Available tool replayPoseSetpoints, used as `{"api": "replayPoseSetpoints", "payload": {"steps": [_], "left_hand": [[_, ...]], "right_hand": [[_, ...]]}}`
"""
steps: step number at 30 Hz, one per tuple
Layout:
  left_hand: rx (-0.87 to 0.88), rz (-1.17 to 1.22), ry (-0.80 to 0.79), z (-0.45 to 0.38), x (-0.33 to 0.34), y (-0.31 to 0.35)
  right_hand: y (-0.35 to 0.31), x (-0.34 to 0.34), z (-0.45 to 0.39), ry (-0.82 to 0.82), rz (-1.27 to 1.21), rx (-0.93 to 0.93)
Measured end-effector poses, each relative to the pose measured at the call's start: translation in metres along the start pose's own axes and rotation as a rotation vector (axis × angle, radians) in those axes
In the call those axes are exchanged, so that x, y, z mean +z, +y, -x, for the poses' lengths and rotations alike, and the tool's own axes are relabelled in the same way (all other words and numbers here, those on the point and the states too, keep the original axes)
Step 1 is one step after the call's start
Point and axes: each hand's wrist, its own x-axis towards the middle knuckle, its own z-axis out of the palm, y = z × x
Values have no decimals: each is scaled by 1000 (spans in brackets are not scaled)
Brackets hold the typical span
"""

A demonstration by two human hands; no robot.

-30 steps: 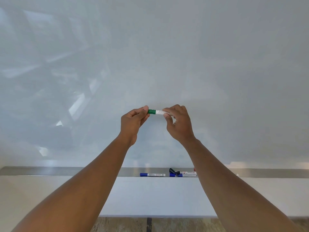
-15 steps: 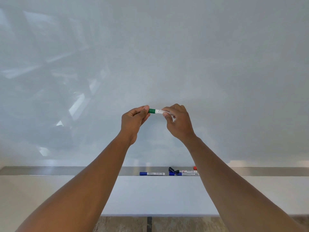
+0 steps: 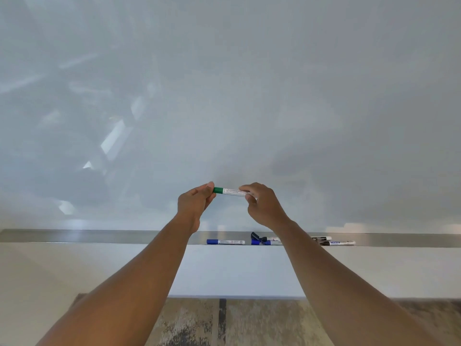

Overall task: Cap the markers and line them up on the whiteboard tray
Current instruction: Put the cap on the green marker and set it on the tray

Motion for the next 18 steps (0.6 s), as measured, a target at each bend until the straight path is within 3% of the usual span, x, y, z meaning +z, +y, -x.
{"api": "replayPoseSetpoints", "payload": {"steps": [18], "left_hand": [[-201,-145,208,-45,-26,-83]], "right_hand": [[69,75,12,-180,-11,248]]}}
